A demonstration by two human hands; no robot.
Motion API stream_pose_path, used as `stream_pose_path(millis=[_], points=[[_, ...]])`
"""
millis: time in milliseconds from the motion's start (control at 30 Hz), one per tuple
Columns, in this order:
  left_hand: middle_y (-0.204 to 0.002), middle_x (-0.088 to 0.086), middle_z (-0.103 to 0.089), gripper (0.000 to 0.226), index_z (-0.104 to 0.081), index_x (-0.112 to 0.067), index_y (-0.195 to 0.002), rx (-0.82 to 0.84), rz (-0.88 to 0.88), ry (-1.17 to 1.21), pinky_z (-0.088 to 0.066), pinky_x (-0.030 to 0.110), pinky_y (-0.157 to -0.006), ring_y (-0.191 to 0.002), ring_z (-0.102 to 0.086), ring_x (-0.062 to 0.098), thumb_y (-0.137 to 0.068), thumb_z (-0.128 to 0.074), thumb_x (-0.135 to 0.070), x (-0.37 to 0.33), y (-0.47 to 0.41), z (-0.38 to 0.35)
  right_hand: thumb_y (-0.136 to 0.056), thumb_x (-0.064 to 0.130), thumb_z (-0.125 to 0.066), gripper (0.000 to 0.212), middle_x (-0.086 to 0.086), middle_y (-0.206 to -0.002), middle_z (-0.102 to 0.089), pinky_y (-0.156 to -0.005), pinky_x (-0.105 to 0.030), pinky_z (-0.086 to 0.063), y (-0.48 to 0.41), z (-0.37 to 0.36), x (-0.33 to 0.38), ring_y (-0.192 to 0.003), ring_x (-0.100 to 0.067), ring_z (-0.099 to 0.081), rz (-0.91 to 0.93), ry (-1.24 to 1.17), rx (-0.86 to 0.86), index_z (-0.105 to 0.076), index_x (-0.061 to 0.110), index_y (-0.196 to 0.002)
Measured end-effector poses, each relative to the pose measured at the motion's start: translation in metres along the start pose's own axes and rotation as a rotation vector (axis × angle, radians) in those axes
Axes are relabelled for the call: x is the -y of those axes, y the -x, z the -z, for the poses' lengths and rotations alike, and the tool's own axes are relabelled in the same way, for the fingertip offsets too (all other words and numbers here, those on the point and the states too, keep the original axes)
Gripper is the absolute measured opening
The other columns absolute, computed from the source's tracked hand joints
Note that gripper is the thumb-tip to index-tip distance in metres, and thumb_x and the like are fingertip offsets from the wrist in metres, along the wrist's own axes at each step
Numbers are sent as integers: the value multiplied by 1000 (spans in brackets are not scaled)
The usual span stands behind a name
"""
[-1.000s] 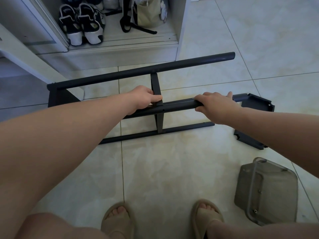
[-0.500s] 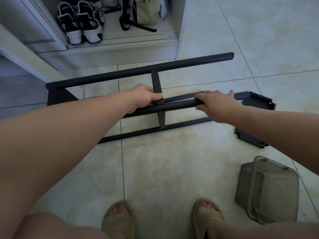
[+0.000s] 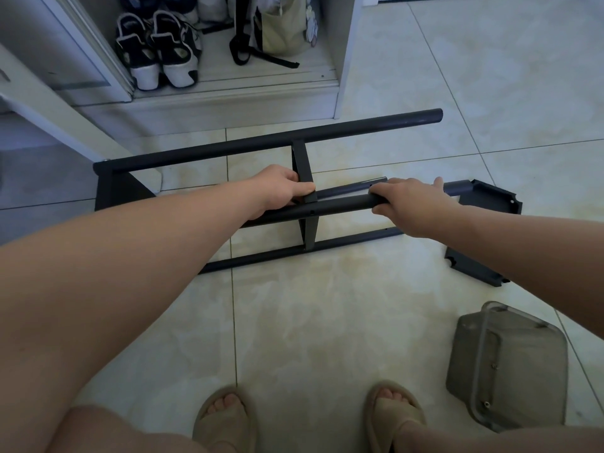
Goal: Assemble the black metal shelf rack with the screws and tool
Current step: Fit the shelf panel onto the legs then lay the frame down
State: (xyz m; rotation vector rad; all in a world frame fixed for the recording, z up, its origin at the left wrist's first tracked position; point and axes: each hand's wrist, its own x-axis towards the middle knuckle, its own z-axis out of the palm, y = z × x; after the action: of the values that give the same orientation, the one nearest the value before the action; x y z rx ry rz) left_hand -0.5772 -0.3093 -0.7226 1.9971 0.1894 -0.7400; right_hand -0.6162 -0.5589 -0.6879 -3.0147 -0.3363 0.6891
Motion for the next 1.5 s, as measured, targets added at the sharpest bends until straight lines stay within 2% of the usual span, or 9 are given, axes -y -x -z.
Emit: stream_pose_path(millis=[300,433,567,733,867,967,1200,1333,1500], points=[[-103,2,-75,24,-75,-16,-103,-9,-6,-41,-50,39,-103,-102,-70,22,-92,-70,-37,0,-1,2,-109,33,-40,16,7,-104,-51,-106,-63,-27,-5,-2,-2,-97,-24,-51,-24,-17,-3,-54,29,-117],[-104,3,-73,33,-74,-18,-103,-62,-5,-135,-49,42,-102,-104,-66,26,-91,-66,-47,0,2,2,-109,33,-40,15,7,-104,-52,-108,-70,-24,-7,-3,-2,-98,-17,-43,-27,-9,-27,-53,28,-114],[-103,4,-69,41,-73,-16,-106,-93,19,-275,-49,37,-95,-101,-63,26,-93,-60,-53,-6,10,3,-109,36,-38,18,6,-123,-54,-109,-74,-21,-5,0,0,-119,-20,-44,-23,9,10,-49,32,-123],[-104,2,-70,36,-66,-18,-100,-112,2,-439,-50,42,-97,-100,-65,25,-95,-56,-52,-22,29,7,-107,51,-35,61,3,-169,-14,-117,-72,-9,18,1,-2,-156,-27,-6,40,53,57,-13,32,-160],[-123,3,-63,40,-57,-19,-121,-142,-24,-582,-43,33,-89,-109,-58,24,-97,-54,-50,-37,54,4,-106,54,-34,67,4,-171,-4,-121,-67,-7,48,10,-7,-157,-25,2,98,90,16,-4,32,-162],[-135,4,-57,53,-48,-17,-138,-161,-46,-708,-43,35,-95,-122,-54,26,-97,-54,-49,-47,77,-6,-106,56,-32,68,5,-171,-1,-122,-65,-7,74,16,-20,-157,-25,3,93,95,-13,-2,34,-162],[-131,-3,-59,35,-54,-25,-131,-282,-392,-720,-47,38,-96,-116,-56,21,-99,-51,-40,-93,120,-68,-105,58,-32,69,7,-171,3,-124,-60,-9,144,10,-91,-157,-23,4,-1,130,-75,2,36,-161],[-118,-7,-62,28,-56,-27,-123,-68,-518,-772,-50,35,-88,-101,-57,14,-98,-53,-40,-96,127,-133,-105,57,-34,68,7,-170,-6,-123,-52,-18,186,-21,-140,-157,-23,-6,-148,105,21,-3,37,-161],[-117,-5,-64,33,-56,-24,-124,194,-441,-840,-46,32,-87,-105,-58,19,-96,-57,-41,-83,106,-198,-106,53,-36,61,3,-161,-35,-104,-45,-45,207,-57,-191,-143,-27,-40,-292,-3,191,-14,38,-161]])
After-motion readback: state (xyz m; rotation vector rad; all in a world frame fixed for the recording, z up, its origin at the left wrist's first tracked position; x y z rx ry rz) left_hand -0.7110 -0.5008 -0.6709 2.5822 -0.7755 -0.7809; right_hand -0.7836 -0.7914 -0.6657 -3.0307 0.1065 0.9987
